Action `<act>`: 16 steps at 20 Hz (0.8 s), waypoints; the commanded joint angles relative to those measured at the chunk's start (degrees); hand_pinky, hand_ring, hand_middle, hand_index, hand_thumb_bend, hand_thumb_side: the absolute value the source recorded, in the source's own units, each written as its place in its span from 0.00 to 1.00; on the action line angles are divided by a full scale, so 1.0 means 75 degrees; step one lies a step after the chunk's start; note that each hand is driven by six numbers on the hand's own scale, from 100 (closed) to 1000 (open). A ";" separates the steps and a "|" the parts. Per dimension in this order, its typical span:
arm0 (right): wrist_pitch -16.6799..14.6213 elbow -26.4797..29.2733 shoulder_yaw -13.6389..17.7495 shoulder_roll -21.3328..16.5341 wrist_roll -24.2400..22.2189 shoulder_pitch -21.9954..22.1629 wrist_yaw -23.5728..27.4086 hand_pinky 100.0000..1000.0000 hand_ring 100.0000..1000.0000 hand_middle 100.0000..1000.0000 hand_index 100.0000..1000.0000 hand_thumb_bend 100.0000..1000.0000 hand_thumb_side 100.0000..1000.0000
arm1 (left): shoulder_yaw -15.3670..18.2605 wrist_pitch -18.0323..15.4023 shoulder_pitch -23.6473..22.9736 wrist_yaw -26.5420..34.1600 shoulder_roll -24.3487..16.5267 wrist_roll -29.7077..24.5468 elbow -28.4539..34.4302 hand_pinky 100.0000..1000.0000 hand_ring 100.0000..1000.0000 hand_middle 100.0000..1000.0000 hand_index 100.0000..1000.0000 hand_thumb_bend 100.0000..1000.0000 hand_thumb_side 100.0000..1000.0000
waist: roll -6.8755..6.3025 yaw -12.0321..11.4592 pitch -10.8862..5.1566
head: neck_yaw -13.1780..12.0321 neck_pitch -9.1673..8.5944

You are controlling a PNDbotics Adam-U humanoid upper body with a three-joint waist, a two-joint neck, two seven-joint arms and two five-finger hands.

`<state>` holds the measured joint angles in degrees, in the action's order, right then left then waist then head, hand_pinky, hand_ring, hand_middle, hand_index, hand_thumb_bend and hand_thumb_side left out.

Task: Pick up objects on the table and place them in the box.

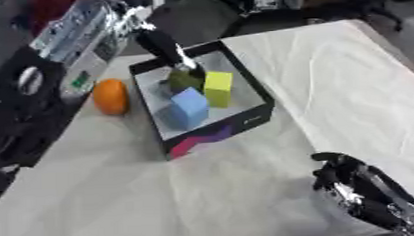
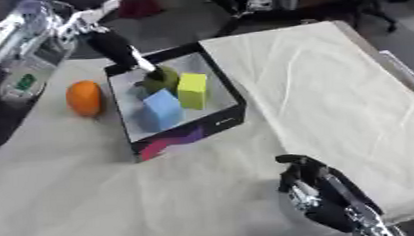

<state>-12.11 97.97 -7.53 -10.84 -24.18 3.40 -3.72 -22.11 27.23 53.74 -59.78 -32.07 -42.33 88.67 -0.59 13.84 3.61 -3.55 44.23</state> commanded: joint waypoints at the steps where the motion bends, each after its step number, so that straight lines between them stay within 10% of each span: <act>1: -0.0017 0.0069 0.0050 -0.0098 0.0015 -0.0035 -0.0018 0.80 0.49 0.42 0.80 0.00 0.41 | 0.0483 0.0603 0.0048 -0.0048 -0.0356 -0.0659 -0.0531 0.82 0.76 0.81 0.89 0.98 0.38 | 0.0051 -0.0013 -0.0134 | 0.0034 -0.0015; 16: -0.0023 0.0079 0.0059 -0.0085 0.0026 -0.0037 -0.0024 0.80 0.49 0.43 0.80 0.00 0.41 | 0.0789 0.0961 -0.0399 0.0757 -0.0173 -0.1014 -0.3425 0.82 0.76 0.78 0.86 0.78 0.23 | 0.0081 -0.0021 -0.0105 | 0.0071 -0.0015</act>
<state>-12.13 97.97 -7.42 -10.84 -24.14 3.53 -3.76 -16.52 27.40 49.85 -54.70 -32.56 -42.16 63.02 -0.59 13.71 3.61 -3.12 44.23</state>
